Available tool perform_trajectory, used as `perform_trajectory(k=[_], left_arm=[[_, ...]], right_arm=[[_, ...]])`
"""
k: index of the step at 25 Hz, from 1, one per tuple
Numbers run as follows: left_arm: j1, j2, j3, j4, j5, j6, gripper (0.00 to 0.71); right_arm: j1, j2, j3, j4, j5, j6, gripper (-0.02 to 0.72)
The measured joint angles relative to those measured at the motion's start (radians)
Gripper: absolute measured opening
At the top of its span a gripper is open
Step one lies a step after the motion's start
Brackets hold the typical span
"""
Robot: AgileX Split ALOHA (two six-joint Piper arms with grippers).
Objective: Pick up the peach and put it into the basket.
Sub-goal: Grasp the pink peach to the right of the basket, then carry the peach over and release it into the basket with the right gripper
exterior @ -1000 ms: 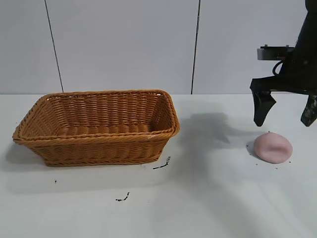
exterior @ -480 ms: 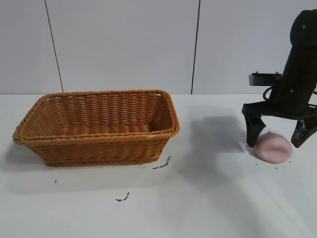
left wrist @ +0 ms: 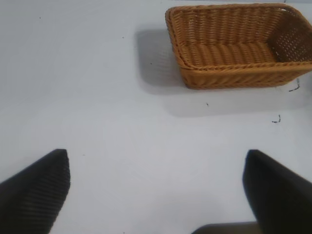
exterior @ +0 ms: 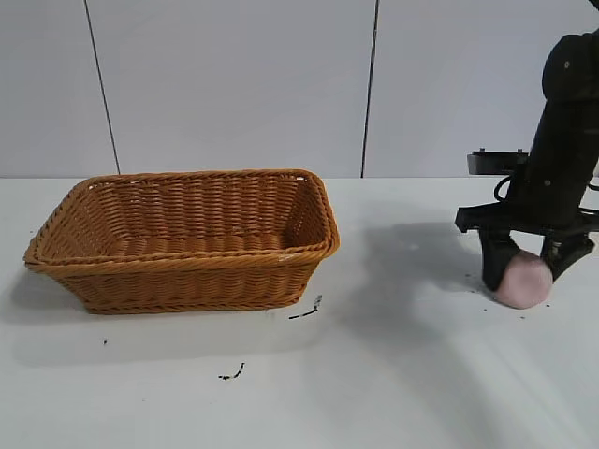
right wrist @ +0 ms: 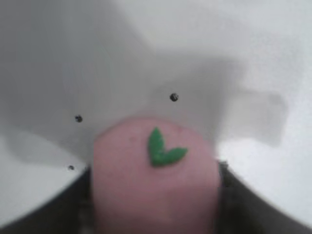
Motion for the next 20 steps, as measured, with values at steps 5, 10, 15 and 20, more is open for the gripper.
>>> perform_trajectory(k=[5, 10, 15, 20], left_arm=[[0.000, 0.000, 0.000, 0.000, 0.000, 0.000, 0.693], [0.000, 0.000, 0.000, 0.000, 0.000, 0.000, 0.693], [0.000, 0.000, 0.000, 0.000, 0.000, 0.000, 0.693], [0.000, 0.000, 0.000, 0.000, 0.000, 0.000, 0.693]], right_arm=[[0.000, -0.036, -0.005, -0.020, 0.025, 0.000, -0.008], [0.000, -0.115, -0.078, -0.032, 0.131, 0.000, -0.008], [0.000, -0.183, -0.282, -0.001, 0.301, 0.000, -0.008], [0.032, -0.173, -0.455, 0.010, 0.343, 0.001, -0.008]])
